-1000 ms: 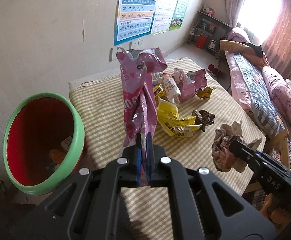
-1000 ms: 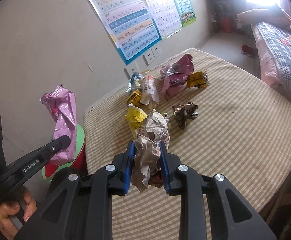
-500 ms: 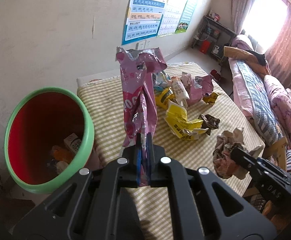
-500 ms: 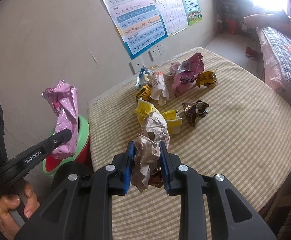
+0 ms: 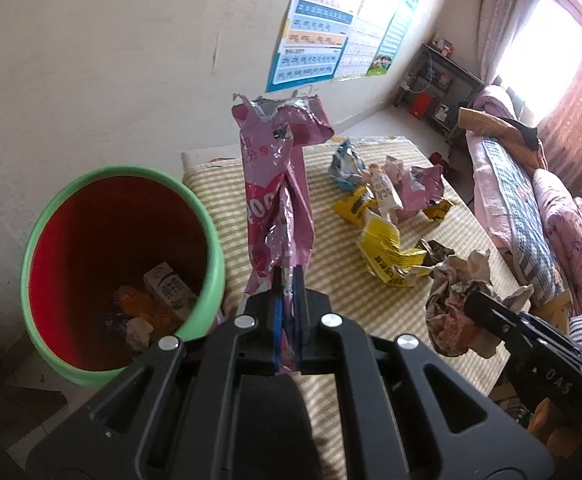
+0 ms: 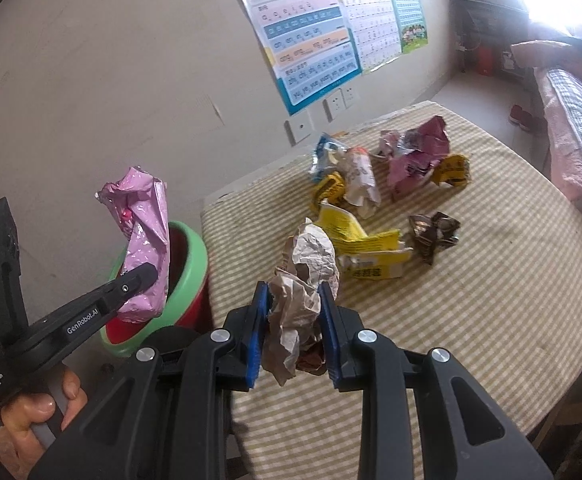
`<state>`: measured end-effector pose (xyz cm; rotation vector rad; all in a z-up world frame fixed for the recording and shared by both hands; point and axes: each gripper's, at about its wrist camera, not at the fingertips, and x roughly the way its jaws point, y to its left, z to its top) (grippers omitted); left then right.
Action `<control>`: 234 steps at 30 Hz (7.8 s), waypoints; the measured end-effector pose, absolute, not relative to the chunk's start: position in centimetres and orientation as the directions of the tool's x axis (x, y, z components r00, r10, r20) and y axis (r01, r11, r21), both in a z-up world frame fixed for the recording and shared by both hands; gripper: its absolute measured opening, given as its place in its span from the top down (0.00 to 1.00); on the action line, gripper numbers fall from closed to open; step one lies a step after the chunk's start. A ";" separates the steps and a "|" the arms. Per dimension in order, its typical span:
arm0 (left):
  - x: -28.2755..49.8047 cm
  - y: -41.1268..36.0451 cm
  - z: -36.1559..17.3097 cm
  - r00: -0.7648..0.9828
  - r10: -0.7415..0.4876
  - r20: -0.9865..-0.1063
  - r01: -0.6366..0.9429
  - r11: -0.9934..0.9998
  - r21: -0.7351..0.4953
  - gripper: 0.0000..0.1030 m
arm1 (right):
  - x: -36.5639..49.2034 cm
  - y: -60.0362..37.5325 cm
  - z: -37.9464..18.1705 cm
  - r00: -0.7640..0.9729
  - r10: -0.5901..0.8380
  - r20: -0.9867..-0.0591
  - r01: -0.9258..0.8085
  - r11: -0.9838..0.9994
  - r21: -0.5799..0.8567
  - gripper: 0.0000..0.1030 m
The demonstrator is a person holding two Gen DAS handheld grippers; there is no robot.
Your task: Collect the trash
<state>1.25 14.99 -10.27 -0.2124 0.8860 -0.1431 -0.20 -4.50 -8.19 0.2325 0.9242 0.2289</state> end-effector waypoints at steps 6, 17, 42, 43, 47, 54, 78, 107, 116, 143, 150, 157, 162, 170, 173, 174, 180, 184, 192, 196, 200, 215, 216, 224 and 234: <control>1.1 17.1 -10.5 0.631 -0.190 -0.752 -0.003 0.969 -0.247 0.96 | 0.4 -2.6 -8.0 0.569 0.315 -0.760 -0.136 0.947 0.291 0.76; 0.8 19.6 -11.1 0.632 -0.162 -0.758 -0.058 0.965 -0.255 0.96 | 1.4 0.8 -7.5 0.545 0.364 -0.755 -0.200 0.931 0.304 0.75; 0.0 26.7 -12.9 0.628 -0.053 -0.776 -0.228 0.942 -0.248 0.96 | 2.6 7.5 -7.8 0.456 0.454 -0.766 -0.324 0.886 0.332 0.74; 0.0 27.1 -13.0 0.627 -0.046 -0.778 -0.237 0.940 -0.246 0.96 | 2.7 7.8 -7.9 0.450 0.459 -0.766 -0.330 0.883 0.335 0.74; -0.2 28.1 -13.4 0.620 -0.029 -0.784 -0.258 0.936 -0.239 0.96 | 3.3 8.9 -8.1 0.437 0.476 -0.763 -0.345 0.873 0.346 0.74; -0.3 28.7 -14.1 0.603 -0.035 -0.797 -0.273 0.930 -0.247 0.96 | 5.8 11.4 -8.4 0.402 0.516 -0.756 -0.368 0.847 0.383 0.74; 1.1 28.6 -15.2 0.564 -0.037 -0.825 -0.287 0.928 -0.238 0.88 | 7.3 13.4 -9.5 0.354 0.574 -0.738 -0.373 0.811 0.451 0.61; 2.4 20.2 -13.0 0.590 -0.053 -0.806 -0.153 0.972 -0.176 0.37 | 11.5 -14.4 -18.6 0.435 0.125 -0.892 0.211 0.949 0.236 0.66; 4.8 11.0 -13.6 0.561 -0.163 -0.812 0.029 0.984 -0.177 0.36 | 3.6 -14.3 -17.4 0.356 0.299 -0.885 0.164 0.913 0.375 0.66; 8.7 1.3 -18.2 0.460 -0.186 -0.868 0.126 0.982 -0.143 0.53 | -0.6 -18.0 -13.3 0.523 0.309 -0.794 0.164 0.878 0.449 0.65; 5.2 2.6 -14.2 0.562 -0.175 -0.809 0.145 0.983 -0.111 0.53 | -0.7 -17.0 -12.5 0.549 0.324 -0.770 0.125 0.880 0.459 0.65; 2.3 4.4 -12.3 0.594 -0.173 -0.785 0.124 0.985 -0.123 0.53 | -0.9 -15.1 -11.2 0.591 0.253 -0.766 0.062 0.932 0.356 0.65; 0.9 5.6 -10.9 0.628 -0.151 -0.764 0.121 0.988 -0.095 0.53 | -0.9 -14.7 -11.1 0.601 0.288 -0.746 0.044 0.920 0.390 0.65; 0.0 6.1 -8.8 0.695 -0.124 -0.708 0.132 0.990 -0.044 0.53 | -1.1 -13.9 -10.0 0.616 0.269 -0.741 0.036 0.930 0.367 0.65; 0.0 6.6 -8.7 0.701 -0.127 -0.701 0.131 0.990 -0.048 0.53 | -1.3 -13.6 -9.9 0.612 0.266 -0.745 0.045 0.929 0.368 0.65; 0.0 6.8 -8.7 0.705 -0.124 -0.698 0.129 0.991 -0.046 0.53 | -1.4 -13.5 -9.9 0.611 0.265 -0.746 0.046 0.929 0.368 0.65; 0.3 8.2 -9.1 0.697 -0.139 -0.704 0.105 0.990 -0.091 0.53 | -1.5 -12.6 -9.5 0.607 0.257 -0.752 0.049 0.932 0.358 0.64; 0.3 8.6 -9.1 0.697 -0.148 -0.702 0.103 0.989 -0.107 0.53 | -1.7 -12.0 -9.1 0.613 0.256 -0.747 0.045 0.933 0.357 0.64; 0.6 10.2 -9.0 0.710 -0.133 -0.691 0.074 0.991 -0.116 0.53 | -1.7 -10.8 -7.6 0.627 0.256 -0.736 0.030 0.936 0.351 0.64; 0.8 11.4 -9.1 0.707 -0.124 -0.696 0.049 0.991 -0.126 0.53 | -1.5 -10.1 -7.3 0.624 0.272 -0.732 0.019 0.932 0.362 0.64; 0.9 12.7 -8.9 0.714 -0.107 -0.692 0.024 0.991 -0.129 0.53 | -1.3 -9.2 -7.1 0.622 0.285 -0.730 0.000 0.932 0.364 0.64; 0.6 16.4 -9.0 0.714 -0.056 -0.698 -0.045 0.991 -0.125 0.52 | 0.3 -5.5 -6.5 0.598 0.348 -0.722 -0.073 0.921 0.383 0.64; 0.6 16.6 -8.9 0.715 -0.053 -0.697 -0.047 0.991 -0.124 0.52 | 0.5 -5.1 -6.3 0.598 0.354 -0.719 -0.083 0.920 0.384 0.64; 0.5 17.9 -8.9 0.715 -0.034 -0.698 -0.076 0.989 -0.126 0.52 | 1.0 -2.9 -5.9 0.589 0.382 -0.712 -0.135 0.915 0.379 0.65; 0.4 19.0 -9.5 0.704 -0.047 -0.708 -0.090 0.984 -0.155 0.52 | 1.6 -6.9 -11.8 0.503 0.268 -0.822 0.039 0.943 0.332 0.47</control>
